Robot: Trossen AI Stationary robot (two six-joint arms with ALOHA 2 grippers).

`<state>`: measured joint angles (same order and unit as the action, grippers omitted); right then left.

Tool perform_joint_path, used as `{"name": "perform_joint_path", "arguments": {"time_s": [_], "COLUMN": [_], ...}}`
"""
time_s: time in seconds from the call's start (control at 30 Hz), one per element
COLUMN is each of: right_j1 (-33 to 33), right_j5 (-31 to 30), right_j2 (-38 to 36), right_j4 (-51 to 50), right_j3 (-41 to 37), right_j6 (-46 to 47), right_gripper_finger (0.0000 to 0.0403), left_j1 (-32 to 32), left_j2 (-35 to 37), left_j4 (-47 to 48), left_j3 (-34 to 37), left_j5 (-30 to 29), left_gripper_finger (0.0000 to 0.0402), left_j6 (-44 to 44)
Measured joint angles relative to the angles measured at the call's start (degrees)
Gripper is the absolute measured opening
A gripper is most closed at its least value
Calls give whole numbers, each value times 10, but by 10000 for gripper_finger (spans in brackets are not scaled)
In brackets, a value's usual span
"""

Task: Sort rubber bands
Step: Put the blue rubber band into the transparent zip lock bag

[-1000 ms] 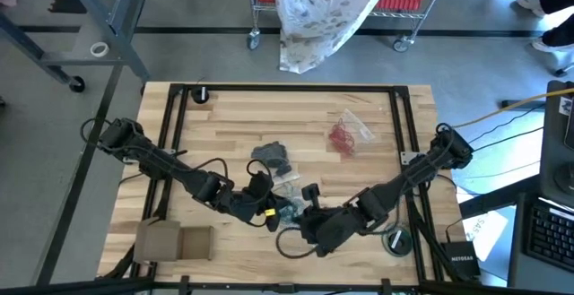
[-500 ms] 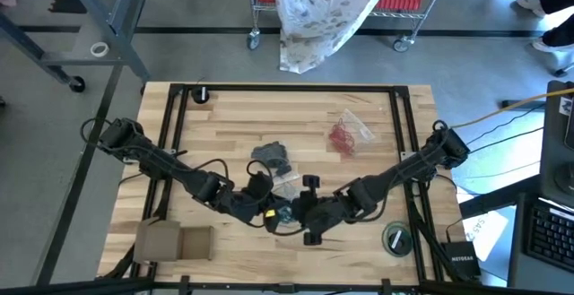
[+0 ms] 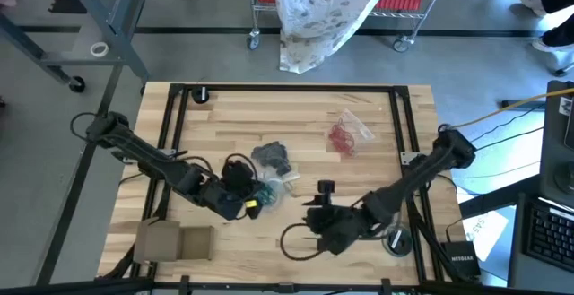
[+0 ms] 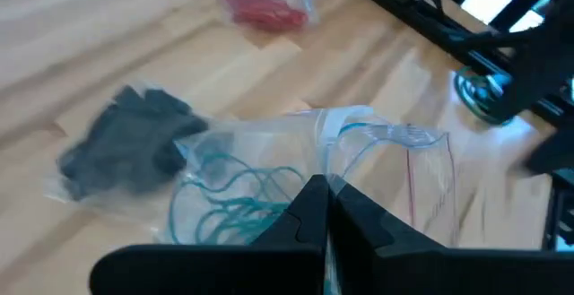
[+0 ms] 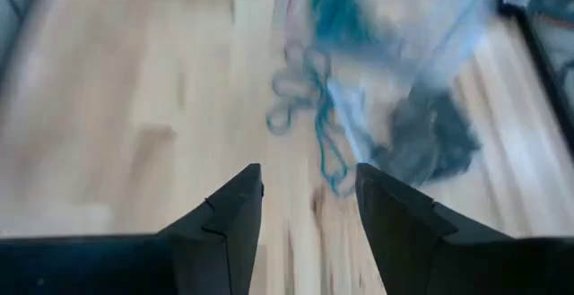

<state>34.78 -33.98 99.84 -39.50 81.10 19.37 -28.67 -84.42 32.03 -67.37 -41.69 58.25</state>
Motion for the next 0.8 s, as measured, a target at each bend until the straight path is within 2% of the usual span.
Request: {"name": "perform_joint_path", "arguments": {"time_s": [0.1, 0.33, 0.53, 0.67, 0.8], "right_j1": [-29, -123, -185, -211, -222], "right_j5": [12, 120, 185, 213, 237], "right_j2": [20, 70, 95, 116, 132], "right_j4": [83, 262, 322, 344, 346], "right_j3": [-57, -166, -196, -198, -197], "right_j6": [1, -30, -113, -135, -135], "right_gripper_finger": [175, 175, 175, 174, 146], "left_j1": [-1, -3, -6, -5, -7], "left_j2": [8, 6, 6, 6, 6], "left_j4": [9, 9, 9, 10, 10], "left_j3": [0, 0, 0, 0, 0], "left_j5": [-8, -7, -7, -7, -8], "left_gripper_finger": [0, 0, 0, 0, 0], "left_j6": [-13, -27, -30, -30, -30]}}
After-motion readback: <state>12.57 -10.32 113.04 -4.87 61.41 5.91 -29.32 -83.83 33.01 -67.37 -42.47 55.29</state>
